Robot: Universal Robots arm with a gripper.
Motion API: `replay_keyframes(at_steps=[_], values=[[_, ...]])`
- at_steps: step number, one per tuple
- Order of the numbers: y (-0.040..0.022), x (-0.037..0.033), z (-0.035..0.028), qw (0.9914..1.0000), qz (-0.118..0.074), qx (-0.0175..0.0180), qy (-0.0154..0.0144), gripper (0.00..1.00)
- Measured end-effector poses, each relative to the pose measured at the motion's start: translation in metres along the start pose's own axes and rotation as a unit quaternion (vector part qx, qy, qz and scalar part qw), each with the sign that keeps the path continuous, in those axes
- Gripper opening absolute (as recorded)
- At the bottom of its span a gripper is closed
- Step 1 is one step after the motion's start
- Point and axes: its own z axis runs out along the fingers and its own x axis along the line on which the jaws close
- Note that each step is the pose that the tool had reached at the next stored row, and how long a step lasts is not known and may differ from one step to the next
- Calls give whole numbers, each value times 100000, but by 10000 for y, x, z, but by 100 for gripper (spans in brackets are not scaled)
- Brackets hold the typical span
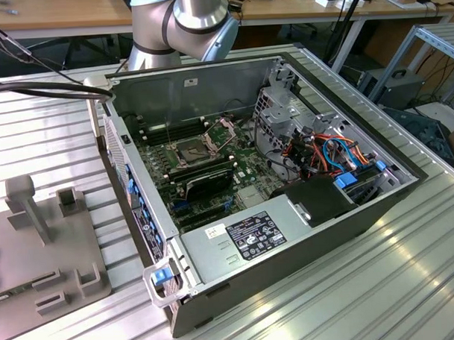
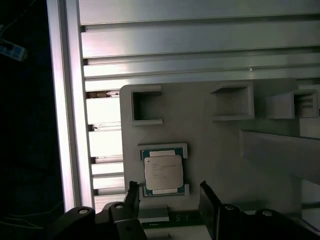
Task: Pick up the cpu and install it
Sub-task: 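Pick up the cpu and move it towards the insertion slot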
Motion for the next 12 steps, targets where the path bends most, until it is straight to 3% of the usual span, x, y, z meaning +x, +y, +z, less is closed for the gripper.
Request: replay_keyframes(at_steps=[2,12], values=[[-4,54,-1,100000,1,-1,4,60],[-4,57,1,100000,0,-2,5,60]])
